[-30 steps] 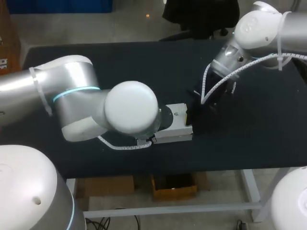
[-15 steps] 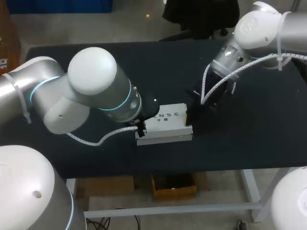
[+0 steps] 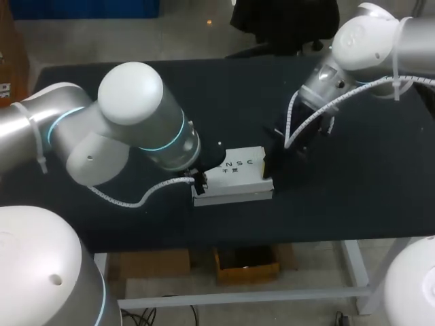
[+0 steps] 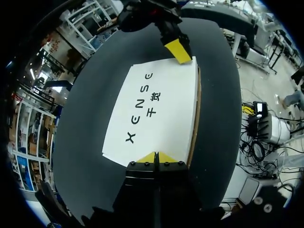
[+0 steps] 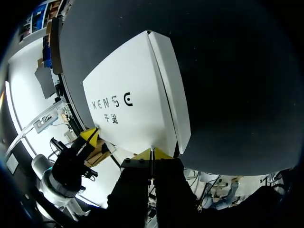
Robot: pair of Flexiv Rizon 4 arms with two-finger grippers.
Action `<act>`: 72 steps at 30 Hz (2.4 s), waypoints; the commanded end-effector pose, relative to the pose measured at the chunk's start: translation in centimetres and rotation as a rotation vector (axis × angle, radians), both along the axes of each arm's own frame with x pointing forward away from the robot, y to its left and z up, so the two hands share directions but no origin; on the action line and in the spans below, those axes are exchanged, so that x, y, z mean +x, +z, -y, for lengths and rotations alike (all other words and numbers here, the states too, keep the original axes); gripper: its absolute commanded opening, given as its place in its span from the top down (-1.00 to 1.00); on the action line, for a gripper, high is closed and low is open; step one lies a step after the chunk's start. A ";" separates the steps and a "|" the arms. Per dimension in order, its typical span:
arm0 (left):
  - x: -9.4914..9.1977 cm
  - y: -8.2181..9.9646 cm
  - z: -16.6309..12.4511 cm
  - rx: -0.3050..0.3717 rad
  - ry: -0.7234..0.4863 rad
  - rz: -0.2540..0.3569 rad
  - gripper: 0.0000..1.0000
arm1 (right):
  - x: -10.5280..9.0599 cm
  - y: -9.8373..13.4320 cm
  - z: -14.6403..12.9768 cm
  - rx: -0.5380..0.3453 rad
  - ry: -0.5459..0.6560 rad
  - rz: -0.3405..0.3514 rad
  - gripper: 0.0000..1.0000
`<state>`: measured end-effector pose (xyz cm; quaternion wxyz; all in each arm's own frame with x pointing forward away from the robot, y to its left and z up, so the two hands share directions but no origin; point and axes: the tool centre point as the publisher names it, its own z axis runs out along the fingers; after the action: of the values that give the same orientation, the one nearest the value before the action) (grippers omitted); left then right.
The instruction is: Assemble the packaging by folding the flat box into shape, placing the metal phone stand inside, and closing the box properly
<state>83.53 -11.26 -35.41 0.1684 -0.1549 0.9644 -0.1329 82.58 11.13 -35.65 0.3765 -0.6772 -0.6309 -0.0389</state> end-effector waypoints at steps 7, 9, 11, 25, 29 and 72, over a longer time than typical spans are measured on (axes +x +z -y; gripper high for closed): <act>0.0 -1.4 -0.1 0.003 0.015 -0.019 1.00 | -0.2 -1.4 0.0 0.003 0.001 -0.018 1.00; 0.1 -1.6 -0.1 0.003 0.016 -0.022 1.00 | -0.2 -1.8 0.1 0.005 0.001 -0.025 1.00; 0.2 -1.8 -0.1 0.004 0.018 -0.026 1.00 | -0.2 -2.2 0.2 0.007 -0.002 -0.034 1.00; -0.1 -2.2 -0.3 -0.005 0.030 -0.033 1.00 | -0.5 -2.7 0.6 0.022 -0.010 -0.044 1.00; -0.5 -0.7 -0.3 -0.009 0.029 0.008 1.00 | -0.9 -1.3 0.6 0.028 -0.009 -0.006 1.00; -4.7 4.2 2.0 0.019 0.185 -0.032 -1.00 | 0.1 4.8 4.8 0.107 -0.056 0.200 -1.00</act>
<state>79.72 -12.59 -32.42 0.1628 -0.2237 0.9518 -0.1324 83.63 7.92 -32.05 0.3687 -0.6524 -0.6514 -0.1184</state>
